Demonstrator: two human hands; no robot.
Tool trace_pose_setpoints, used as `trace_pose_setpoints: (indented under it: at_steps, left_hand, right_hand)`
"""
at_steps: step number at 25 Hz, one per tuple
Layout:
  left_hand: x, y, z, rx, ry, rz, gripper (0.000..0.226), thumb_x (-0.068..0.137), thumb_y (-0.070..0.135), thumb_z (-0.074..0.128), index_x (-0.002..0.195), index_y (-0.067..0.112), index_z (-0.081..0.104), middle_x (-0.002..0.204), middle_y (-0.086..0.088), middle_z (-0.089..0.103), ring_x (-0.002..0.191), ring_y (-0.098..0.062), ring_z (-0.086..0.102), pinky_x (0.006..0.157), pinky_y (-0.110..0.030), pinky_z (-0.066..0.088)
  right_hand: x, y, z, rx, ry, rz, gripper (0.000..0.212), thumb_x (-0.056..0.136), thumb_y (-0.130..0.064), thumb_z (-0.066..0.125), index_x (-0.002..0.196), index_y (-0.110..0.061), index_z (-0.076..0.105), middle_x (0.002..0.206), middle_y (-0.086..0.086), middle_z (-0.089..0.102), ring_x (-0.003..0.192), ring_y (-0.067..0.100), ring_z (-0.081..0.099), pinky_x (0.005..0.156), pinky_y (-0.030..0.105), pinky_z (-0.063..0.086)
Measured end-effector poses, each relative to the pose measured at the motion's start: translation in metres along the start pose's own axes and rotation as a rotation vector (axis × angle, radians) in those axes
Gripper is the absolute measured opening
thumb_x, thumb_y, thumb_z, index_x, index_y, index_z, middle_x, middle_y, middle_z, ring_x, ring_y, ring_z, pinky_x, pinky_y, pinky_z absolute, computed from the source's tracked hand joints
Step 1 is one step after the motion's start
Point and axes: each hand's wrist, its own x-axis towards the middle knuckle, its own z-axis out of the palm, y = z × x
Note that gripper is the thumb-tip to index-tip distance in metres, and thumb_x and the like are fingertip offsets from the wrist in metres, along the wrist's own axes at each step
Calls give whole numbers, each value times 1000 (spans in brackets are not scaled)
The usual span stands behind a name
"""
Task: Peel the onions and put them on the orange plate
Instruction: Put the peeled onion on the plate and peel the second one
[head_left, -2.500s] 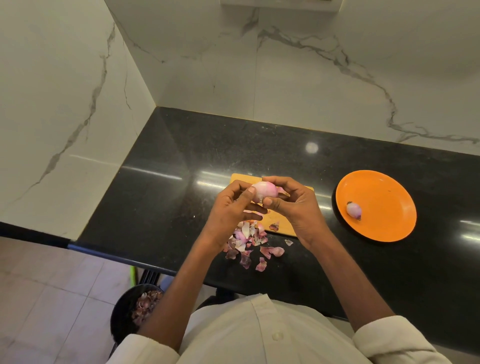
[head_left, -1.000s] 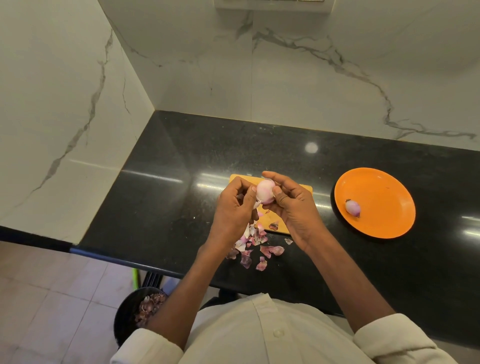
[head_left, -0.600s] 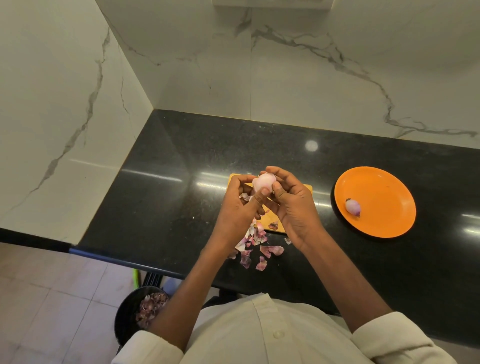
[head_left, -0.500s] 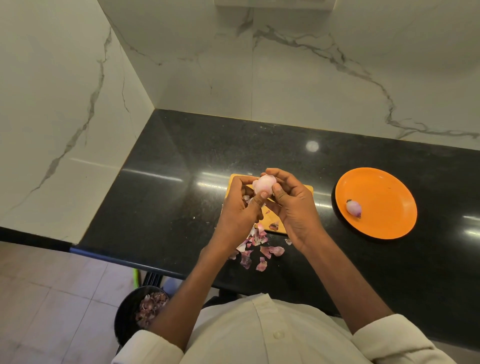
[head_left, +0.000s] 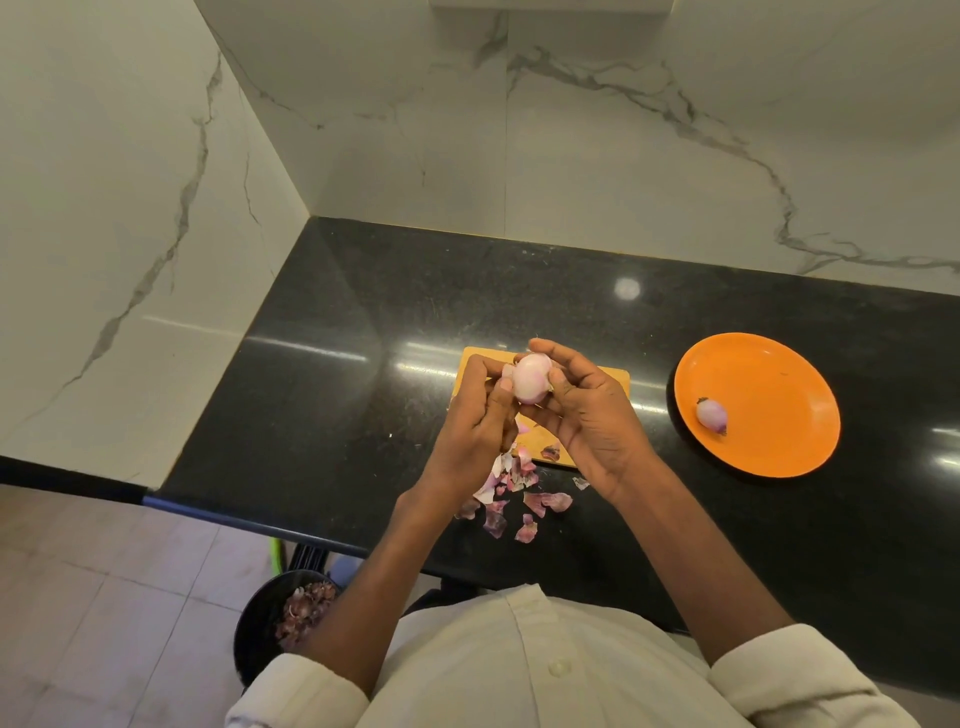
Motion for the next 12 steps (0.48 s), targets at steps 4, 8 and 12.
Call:
trace_pose_setpoints:
  at_steps: [4,8,12]
  left_hand:
    - [3,2,2,-99,67,-40,12,115,23,47,113,12,51,72,7,59,53,-9,46,49,-24,40]
    - [3,7,1,-206,79,-55,9,115,18,47,110,18,54,62,5,53,48,-14,44,45,-27,37]
    - [6,15,7,-466,139,-179,15,114,13,45,102,11,54,60,2,41,43,-10,36,42,-22,30]
  right_hand:
    - [-1,-1,3,-1,-47,-19,32,104,-11,59,135,-13,67,132,13,70,116,27,69,101,43,58]
    - [1,1,1,117,-101,37,34,105,-6,55,137,-13,63,133,12,70,116,26,65,92,34,60]
    - [1,1,-6,412,-130,197,36,106,-7,49,139,-14,61,135,14,69,107,25,64,83,29,59]
